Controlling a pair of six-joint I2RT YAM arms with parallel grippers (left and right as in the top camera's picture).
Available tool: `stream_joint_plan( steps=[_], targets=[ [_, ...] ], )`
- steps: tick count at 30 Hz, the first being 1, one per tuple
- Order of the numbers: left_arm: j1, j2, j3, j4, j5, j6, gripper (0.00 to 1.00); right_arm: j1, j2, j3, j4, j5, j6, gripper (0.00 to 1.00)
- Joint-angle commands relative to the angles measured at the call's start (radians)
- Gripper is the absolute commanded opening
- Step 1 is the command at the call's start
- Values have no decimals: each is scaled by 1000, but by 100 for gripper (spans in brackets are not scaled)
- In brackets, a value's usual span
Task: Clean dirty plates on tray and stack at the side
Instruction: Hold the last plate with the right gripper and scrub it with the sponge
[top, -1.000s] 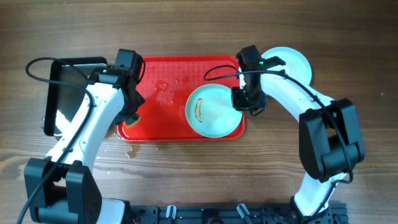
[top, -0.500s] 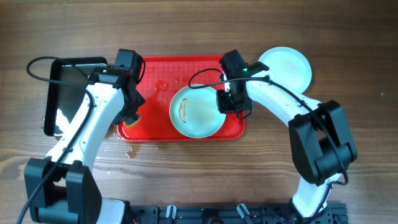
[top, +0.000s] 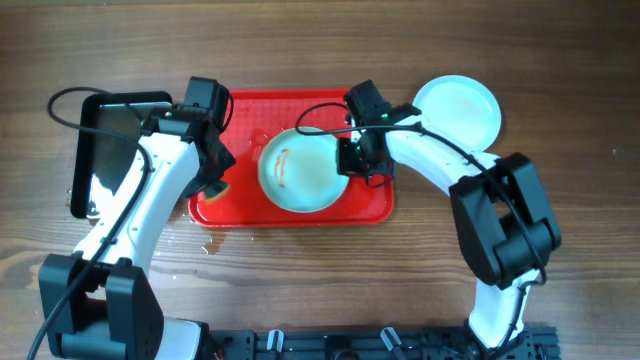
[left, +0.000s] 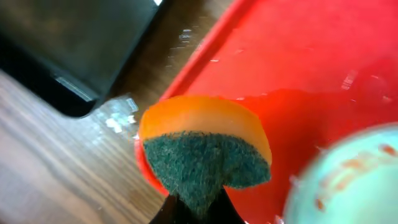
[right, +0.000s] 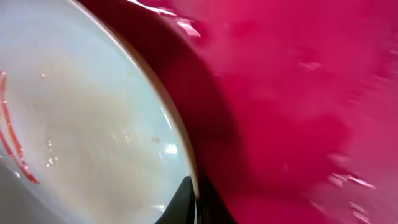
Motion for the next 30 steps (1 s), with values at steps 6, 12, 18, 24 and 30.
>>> stream_joint_plan(
  steps=[6, 12, 18, 24, 30],
  targets=[
    [3, -8, -8, 121, 275, 258, 4, 121, 53, -5, 199, -14, 52, 4],
    [3, 11, -23, 151, 323, 270, 4, 156, 61, -5, 272, -3, 138, 4],
    [3, 39, -94, 256, 397, 270, 4, 158, 61, -5, 266, 19, 137, 5],
    [3, 104, -168, 378, 446, 292, 4, 158, 61, -5, 230, 18, 135, 4],
    [3, 159, -220, 517, 576, 371, 4, 158, 61, -5, 218, 19, 135, 4]
  ],
)
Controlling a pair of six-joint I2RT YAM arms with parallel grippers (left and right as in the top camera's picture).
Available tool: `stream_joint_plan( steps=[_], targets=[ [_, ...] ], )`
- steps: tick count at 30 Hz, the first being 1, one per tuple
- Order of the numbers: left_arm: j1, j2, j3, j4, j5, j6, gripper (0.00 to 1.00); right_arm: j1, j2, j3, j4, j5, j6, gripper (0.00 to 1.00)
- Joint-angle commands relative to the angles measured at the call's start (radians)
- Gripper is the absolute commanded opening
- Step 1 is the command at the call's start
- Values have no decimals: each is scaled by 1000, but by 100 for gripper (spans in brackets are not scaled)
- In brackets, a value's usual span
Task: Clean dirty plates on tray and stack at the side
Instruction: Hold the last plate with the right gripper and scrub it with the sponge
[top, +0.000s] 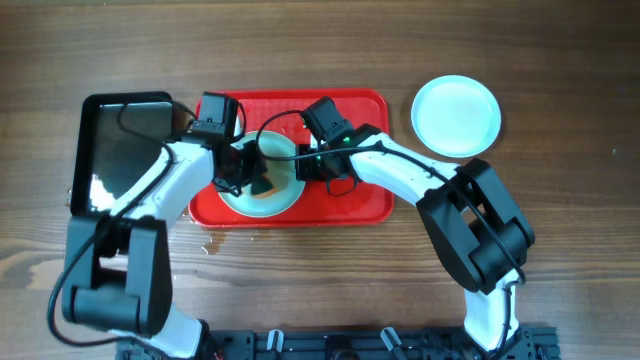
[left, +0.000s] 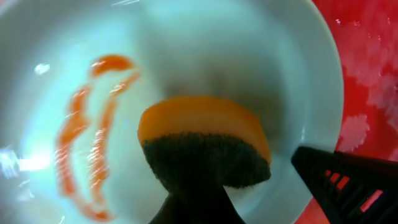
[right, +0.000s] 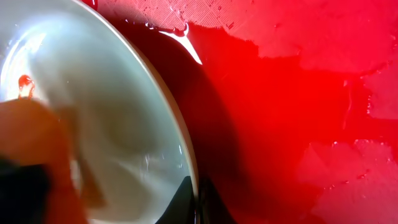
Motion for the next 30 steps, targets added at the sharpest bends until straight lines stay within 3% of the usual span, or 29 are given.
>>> stream_joint_plan(
  steps=[1, 5, 18, 27, 30],
  targets=[
    [3, 32, -29, 55, 84, 56, 4, 2, 21, -4, -17, 17, 14, 4],
    [3, 59, -29, 77, -31, 56, 4, 2, 21, -4, -19, 16, 14, 4],
    [3, 87, -20, -57, -827, 54, 4, 2, 21, -4, -31, 10, 13, 4],
    [-9, -98, 89, -100, -827, 15, 4, 2, 21, -4, -39, 10, 10, 4],
    [-9, -170, 89, -73, -702, 3, 4, 2, 21, -4, -39, 10, 11, 4]
  ],
)
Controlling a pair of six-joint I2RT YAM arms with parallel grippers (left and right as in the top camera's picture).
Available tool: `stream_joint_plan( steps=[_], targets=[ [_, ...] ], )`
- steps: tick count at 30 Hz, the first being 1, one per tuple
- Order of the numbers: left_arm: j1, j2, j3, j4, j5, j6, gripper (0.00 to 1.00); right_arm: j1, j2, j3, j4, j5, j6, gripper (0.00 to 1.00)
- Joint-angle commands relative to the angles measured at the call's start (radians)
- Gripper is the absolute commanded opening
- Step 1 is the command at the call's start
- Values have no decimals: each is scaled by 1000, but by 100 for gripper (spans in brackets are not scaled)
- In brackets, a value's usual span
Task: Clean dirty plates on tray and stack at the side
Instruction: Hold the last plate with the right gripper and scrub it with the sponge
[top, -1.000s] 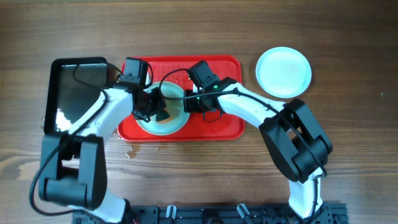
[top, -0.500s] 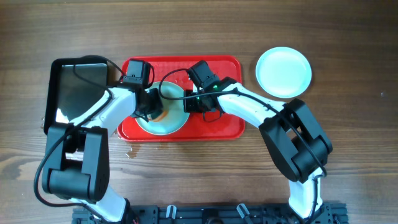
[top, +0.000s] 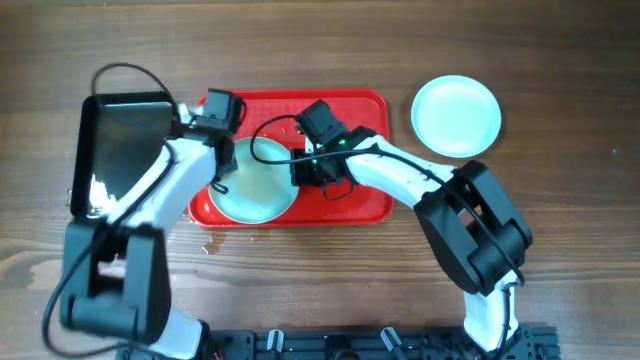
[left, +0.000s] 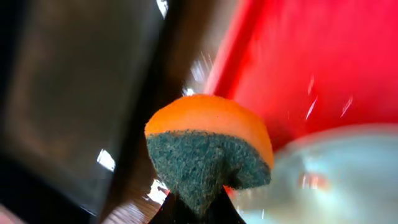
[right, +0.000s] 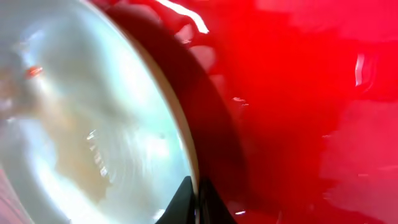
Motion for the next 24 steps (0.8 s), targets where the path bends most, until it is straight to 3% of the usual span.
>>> stream_joint_plan(
  steps=[1, 6, 10, 16, 24],
  targets=[
    [8, -111, 32, 27, 87, -23, 4, -11, 21, -8, -13, 56, -3, 4],
    [8, -60, 31, 53, 431, -24, 4, -11, 21, -7, -14, 55, 1, 4],
    [7, -10, 31, 81, 564, -24, 4, -11, 21, -7, -20, 55, 1, 4],
    [7, 42, 31, 80, 596, -24, 4, -12, 17, 27, -54, 68, 7, 4],
    [7, 133, 30, 123, 674, -23, 4, -12, 3, 69, -168, 269, 0, 4]
  ],
)
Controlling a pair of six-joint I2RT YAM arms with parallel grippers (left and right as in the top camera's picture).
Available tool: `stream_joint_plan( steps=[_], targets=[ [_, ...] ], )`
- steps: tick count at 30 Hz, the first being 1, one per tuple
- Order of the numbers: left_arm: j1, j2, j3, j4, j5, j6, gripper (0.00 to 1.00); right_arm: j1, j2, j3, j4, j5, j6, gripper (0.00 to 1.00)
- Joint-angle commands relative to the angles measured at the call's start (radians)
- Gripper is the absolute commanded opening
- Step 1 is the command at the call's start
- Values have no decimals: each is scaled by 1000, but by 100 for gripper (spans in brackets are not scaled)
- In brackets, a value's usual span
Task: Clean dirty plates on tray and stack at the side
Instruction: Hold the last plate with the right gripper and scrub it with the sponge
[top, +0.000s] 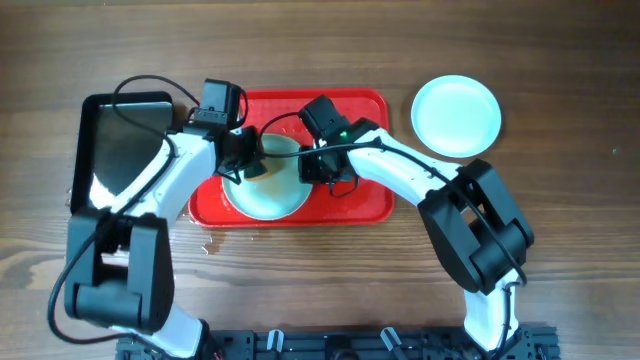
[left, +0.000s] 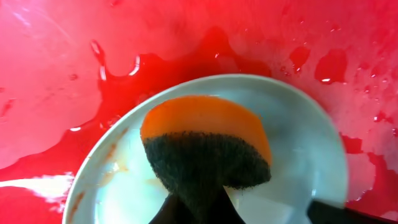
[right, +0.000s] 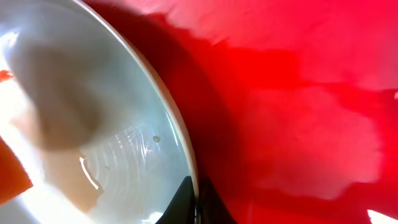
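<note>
A pale plate (top: 266, 183) lies on the red tray (top: 368, 200), left of its middle. My left gripper (top: 247, 163) is shut on an orange and green sponge (left: 205, 149), which is over the plate's upper left part; faint orange smears (left: 112, 155) remain near the rim. My right gripper (top: 312, 166) is shut on the plate's right rim (right: 180, 140), its fingers pinching the edge. A clean plate (top: 457, 115) rests on the table at the upper right.
A black tray (top: 122, 150) sits left of the red one. Water lies in pools on the red tray (left: 56, 124). Wood table (top: 560, 200) surrounds both trays.
My left gripper brought the sponge from over the tray's left edge back onto the plate. The plate has shifted slightly right. My right gripper still grips the rim.
First the sponge was held at the tray's left edge while my right gripper held the plate, marked with a red streak. Then the sponge was on the plate. Then it was back off at the left edge. Now it is on the plate again, with only faint smears.
</note>
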Motion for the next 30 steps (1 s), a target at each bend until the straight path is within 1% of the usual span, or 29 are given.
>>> stream_joint_plan(
  steps=[1, 4, 11, 13, 18, 23, 24, 28, 30],
  targets=[
    [2, 62, 5, 38, 101, -13, 4, -3, 3, 12, -23, 142, 0, 4],
    [-6, 97, 5, 69, 138, -13, 4, -2, 3, 12, -22, 141, 0, 4],
    [-59, 137, 5, 98, 129, -12, 4, -1, 3, 12, -26, 140, -1, 4],
    [-69, 139, 4, 93, 65, -13, 4, -1, 3, 12, -32, 141, 0, 4],
    [-60, 140, 5, 14, -170, -12, 4, -1, 3, 12, -47, 141, -12, 4],
    [-48, 140, 5, -105, -527, -12, 4, -1, 3, 12, -47, 141, -19, 4],
    [-48, 140, 5, -118, -568, -12, 4, -1, 3, 12, -47, 142, -19, 4],
    [-48, 139, 13, -153, -652, -9, 4, -1, 3, 12, -48, 149, -13, 4],
    [-51, 129, 47, -197, -666, -21, 4, -1, 3, 12, -54, 153, -15, 4]
  ],
)
